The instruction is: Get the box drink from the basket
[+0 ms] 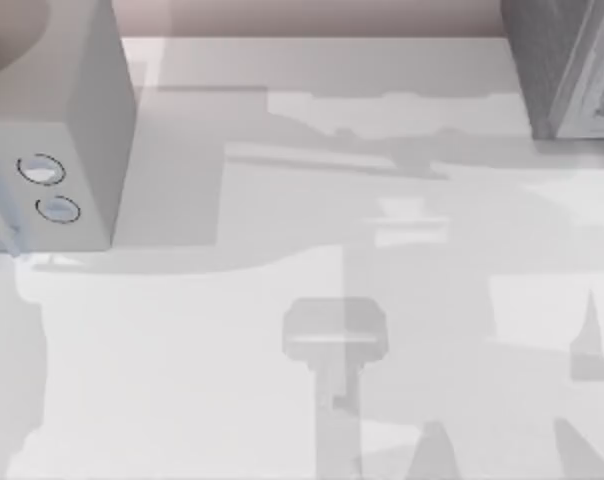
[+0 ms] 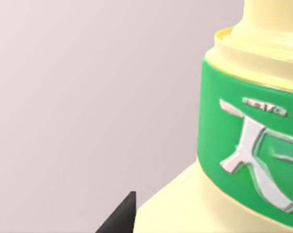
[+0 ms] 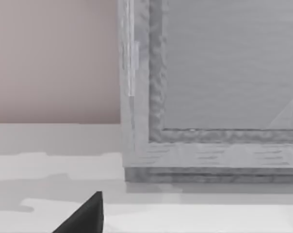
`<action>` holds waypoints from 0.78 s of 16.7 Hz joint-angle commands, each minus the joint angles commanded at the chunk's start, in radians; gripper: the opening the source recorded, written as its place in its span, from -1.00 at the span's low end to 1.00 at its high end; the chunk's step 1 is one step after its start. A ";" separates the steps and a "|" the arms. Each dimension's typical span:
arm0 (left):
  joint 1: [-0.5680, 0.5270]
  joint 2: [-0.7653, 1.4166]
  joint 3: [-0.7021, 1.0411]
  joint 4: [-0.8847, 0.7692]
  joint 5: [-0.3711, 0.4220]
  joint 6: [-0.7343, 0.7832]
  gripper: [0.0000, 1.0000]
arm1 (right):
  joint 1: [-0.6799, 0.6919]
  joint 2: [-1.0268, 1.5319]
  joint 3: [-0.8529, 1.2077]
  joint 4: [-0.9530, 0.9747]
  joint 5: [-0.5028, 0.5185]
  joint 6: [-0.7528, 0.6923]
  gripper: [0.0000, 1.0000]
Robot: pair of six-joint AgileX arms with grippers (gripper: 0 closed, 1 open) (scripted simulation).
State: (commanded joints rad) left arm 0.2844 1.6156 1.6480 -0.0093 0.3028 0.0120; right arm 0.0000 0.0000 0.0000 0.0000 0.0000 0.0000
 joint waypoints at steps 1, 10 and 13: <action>0.002 0.005 0.034 -0.034 0.002 0.001 -1.00 | 0.000 0.000 0.000 0.000 0.000 0.000 1.00; -0.002 0.002 0.084 -0.096 0.005 0.003 -1.00 | 0.000 0.000 0.000 0.000 0.000 0.000 1.00; -0.016 -0.066 -0.002 -0.099 -0.010 -0.002 -1.00 | 0.000 0.000 0.000 0.000 0.000 0.000 1.00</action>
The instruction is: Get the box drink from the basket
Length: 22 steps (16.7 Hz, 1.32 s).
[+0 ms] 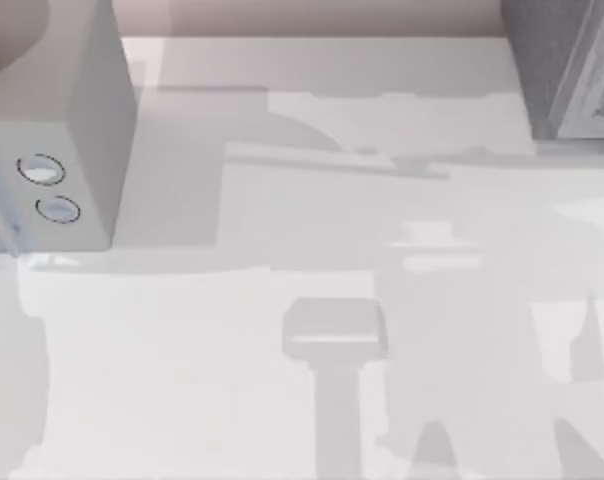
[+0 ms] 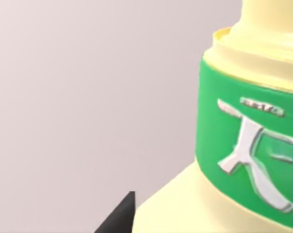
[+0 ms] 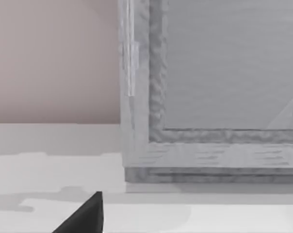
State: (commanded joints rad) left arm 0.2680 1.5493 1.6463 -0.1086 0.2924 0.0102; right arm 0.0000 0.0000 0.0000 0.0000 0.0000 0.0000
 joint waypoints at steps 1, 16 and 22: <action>-0.008 -0.041 -0.045 0.002 -0.008 -0.001 -1.00 | 0.000 0.000 0.000 0.000 0.000 0.000 1.00; -0.208 -1.226 -1.314 0.087 -0.225 -0.006 -1.00 | 0.000 0.000 0.000 0.000 0.000 0.000 1.00; -0.264 -1.529 -1.626 0.107 -0.288 -0.010 -1.00 | 0.000 0.000 0.000 0.000 0.000 0.000 1.00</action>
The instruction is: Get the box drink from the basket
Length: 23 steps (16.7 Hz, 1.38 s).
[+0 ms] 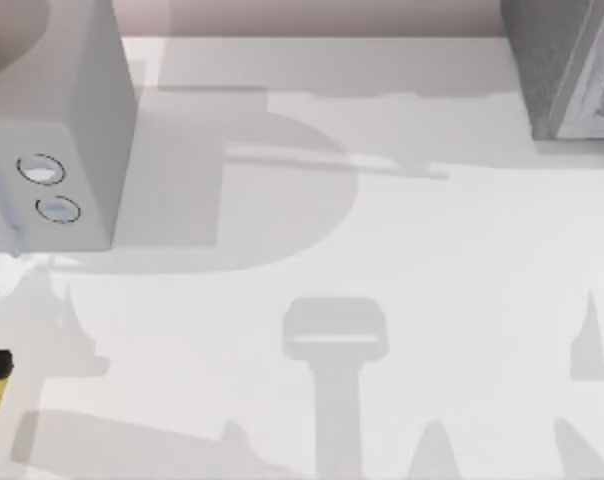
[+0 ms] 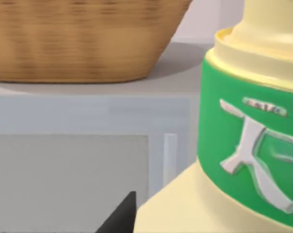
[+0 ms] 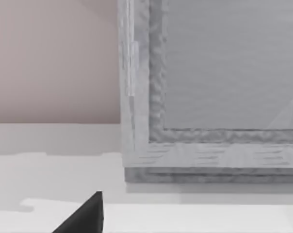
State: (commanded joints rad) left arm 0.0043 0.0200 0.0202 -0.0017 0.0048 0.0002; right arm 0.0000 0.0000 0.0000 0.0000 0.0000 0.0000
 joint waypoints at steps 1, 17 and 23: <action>-0.003 -0.015 -0.015 0.001 -0.004 0.000 -1.00 | 0.000 0.000 0.000 0.000 0.000 0.000 1.00; -0.241 0.378 0.043 0.349 -0.381 0.018 -1.00 | 0.000 0.000 0.000 0.000 0.000 0.000 1.00; -0.413 0.663 0.092 0.607 -0.661 0.031 -1.00 | 0.000 0.000 0.000 0.000 0.000 0.000 1.00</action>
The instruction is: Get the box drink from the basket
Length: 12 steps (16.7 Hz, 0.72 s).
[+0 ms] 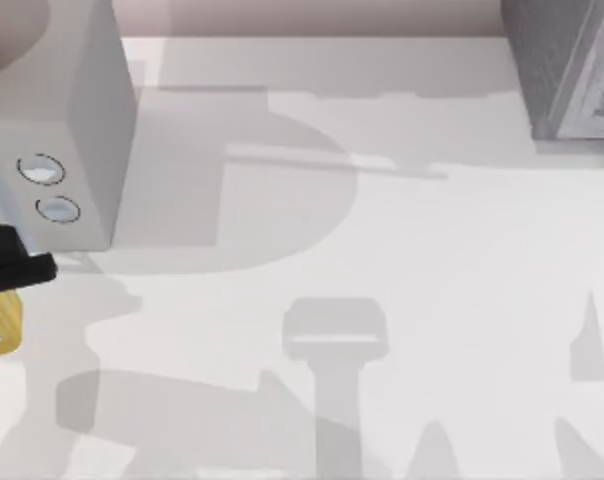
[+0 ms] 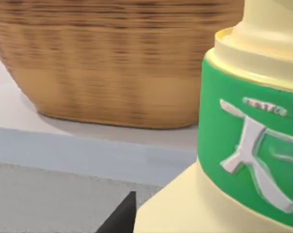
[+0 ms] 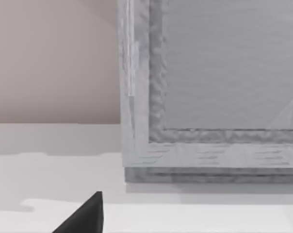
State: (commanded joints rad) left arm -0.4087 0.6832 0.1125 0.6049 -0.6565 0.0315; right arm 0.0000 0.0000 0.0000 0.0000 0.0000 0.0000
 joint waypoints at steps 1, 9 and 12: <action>-0.020 0.034 0.005 0.029 -0.033 0.001 -1.00 | 0.000 0.000 0.000 0.000 0.000 0.000 1.00; -0.059 0.104 0.009 0.087 -0.099 0.004 -1.00 | 0.000 0.000 0.000 0.000 0.000 0.000 1.00; -0.052 0.140 0.005 0.122 -0.093 0.004 -1.00 | 0.000 0.000 0.000 0.000 0.000 0.000 1.00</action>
State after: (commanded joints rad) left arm -0.4603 0.8232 0.1177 0.7265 -0.7497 0.0351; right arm 0.0000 0.0000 0.0000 0.0000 0.0000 0.0000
